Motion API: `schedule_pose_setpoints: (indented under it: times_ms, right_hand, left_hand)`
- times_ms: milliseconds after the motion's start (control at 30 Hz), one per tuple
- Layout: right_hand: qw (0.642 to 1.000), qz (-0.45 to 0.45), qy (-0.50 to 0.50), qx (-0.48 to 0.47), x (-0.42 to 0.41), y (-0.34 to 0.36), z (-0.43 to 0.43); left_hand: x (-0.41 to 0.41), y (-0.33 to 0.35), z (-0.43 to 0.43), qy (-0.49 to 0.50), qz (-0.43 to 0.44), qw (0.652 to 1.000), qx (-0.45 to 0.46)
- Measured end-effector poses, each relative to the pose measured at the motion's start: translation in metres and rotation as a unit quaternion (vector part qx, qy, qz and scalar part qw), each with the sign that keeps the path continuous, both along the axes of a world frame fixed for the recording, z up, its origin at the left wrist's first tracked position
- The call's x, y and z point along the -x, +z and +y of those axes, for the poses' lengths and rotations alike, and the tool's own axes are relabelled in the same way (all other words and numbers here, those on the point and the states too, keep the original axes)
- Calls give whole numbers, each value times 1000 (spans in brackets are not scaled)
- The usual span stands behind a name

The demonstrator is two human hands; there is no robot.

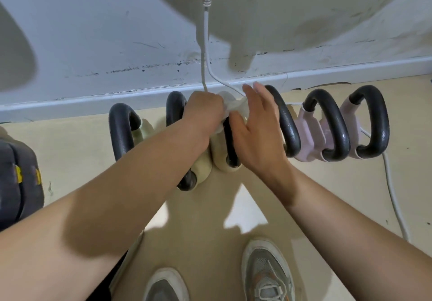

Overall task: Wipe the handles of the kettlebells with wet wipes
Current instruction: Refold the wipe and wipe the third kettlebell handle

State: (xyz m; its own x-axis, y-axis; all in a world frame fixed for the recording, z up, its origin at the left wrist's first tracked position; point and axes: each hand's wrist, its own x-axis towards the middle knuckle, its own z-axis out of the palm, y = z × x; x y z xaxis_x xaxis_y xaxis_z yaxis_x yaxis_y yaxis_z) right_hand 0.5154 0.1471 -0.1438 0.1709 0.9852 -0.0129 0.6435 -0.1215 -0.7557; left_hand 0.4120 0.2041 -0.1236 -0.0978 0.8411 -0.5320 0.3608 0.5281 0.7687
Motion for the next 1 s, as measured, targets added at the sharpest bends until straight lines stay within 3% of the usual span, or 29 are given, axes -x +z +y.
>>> schedule_pose_setpoints:
  times_ms: [133, 200, 333, 433, 533, 600, 700, 733, 800, 900, 967, 1000]
  right_hand:
    - [996, -79, 47, 11, 5, 7, 23]
    - [997, -64, 50, 17, 8, 8, 29]
    - [989, 95, -15, 111, 6, 4, 44]
    - [936, 264, -81, 217, 2, 8, 53]
    - [897, 333, -107, 271, 2, 14, 65]
    - [910, 303, -101, 263, 6, 17, 73]
    - [962, 158, -59, 214, 14, 17, 66]
    - [967, 151, -51, 201, 16, 11, 59]
    - [939, 273, -70, 198, 19, 2, 47]
    - [846, 458, -129, 242, 18, 4, 43]
    - [841, 466, -127, 244, 15, 3, 44]
    - [869, 425, -109, 228, 14, 1, 44]
  left_hand:
    - [2, -2, -6, -17, 28, 999, -24]
    - [4, -4, -9, -10, 20, 999, -23]
    - [4, -8, -11, 21, 6, 999, -31]
    - [4, -7, -10, 58, -16, 998, -25]
    - [0, -6, -15, 98, -59, 993, -20]
    - [-6, -7, -24, 125, -107, 986, -11]
    - [-13, -12, -33, 163, -150, 975, 0]
    - [-13, -12, -32, 186, -153, 970, 13]
    - [-10, -13, -25, 220, -169, 959, 54]
    - [-6, -14, -21, 203, -192, 954, 112]
    - [-5, -15, -21, 174, -174, 963, 105]
    - [-5, -16, -20, 161, -162, 969, 90]
